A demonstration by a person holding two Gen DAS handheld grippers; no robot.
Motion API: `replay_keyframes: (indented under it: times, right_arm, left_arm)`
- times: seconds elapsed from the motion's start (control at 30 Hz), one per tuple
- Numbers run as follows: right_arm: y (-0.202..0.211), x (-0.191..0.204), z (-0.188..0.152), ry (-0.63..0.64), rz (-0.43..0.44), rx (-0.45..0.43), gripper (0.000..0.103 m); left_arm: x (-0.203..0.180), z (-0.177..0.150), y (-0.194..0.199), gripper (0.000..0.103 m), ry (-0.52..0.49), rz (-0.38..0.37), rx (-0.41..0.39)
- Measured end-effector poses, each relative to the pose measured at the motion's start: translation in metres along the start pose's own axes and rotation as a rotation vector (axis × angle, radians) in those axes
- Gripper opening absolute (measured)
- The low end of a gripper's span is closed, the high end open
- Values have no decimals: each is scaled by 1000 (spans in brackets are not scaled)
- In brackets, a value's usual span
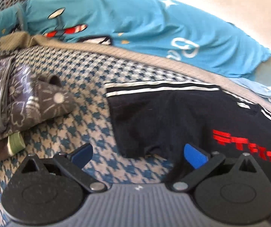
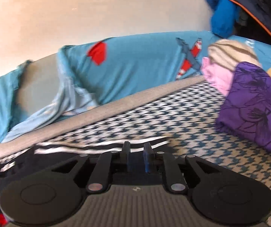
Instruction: Fold clothes
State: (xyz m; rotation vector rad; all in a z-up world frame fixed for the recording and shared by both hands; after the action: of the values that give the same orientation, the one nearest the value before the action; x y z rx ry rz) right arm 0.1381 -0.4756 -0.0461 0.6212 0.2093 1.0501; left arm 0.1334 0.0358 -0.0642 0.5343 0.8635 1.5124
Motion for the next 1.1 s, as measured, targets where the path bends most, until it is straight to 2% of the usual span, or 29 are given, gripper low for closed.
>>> replay_keyframes:
  times: [0.07, 0.23, 0.5, 0.63, 0.87, 1.0, 1.07, 1.1]
  right_arm:
    - [7, 14, -6, 9, 41, 15, 25]
    - [30, 48, -26, 35, 137, 69, 28]
    - [76, 81, -57, 30, 288, 147, 31]
    - [80, 90, -66, 62, 315, 172, 33]
    - [73, 90, -63, 76, 316, 184, 33]
    - [70, 94, -64, 91, 320, 197, 33]
    - [70, 97, -64, 101, 322, 196, 33]
    - [70, 98, -64, 104, 322, 196, 33]
  left_arm:
    - [10, 4, -6, 103, 39, -26, 26]
    - [27, 12, -17, 103, 101, -87, 55]
    - [27, 22, -36, 103, 120, -154, 64]
    - [31, 25, -47, 103, 160, -174, 77]
    - [34, 34, -56, 101, 155, -155, 58]
    - [34, 40, -59, 89, 157, -171, 48]
    - [34, 43, -59, 71, 161, -181, 44]
    - [35, 44, -60, 68, 166, -184, 43]
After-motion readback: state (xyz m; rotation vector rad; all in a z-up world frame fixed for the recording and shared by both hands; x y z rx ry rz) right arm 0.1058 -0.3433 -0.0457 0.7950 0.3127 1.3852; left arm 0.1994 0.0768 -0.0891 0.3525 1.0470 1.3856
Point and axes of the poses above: each gripper's, at about its wrist camera, not at the fingertips, and y roughly against the way its jaws point, x to its left, z to its top, the point moved 5 cm from there along -y, roughly the way its jaws point, and after that the axes turned 2 degrees about -y, right-handed, at the moved point
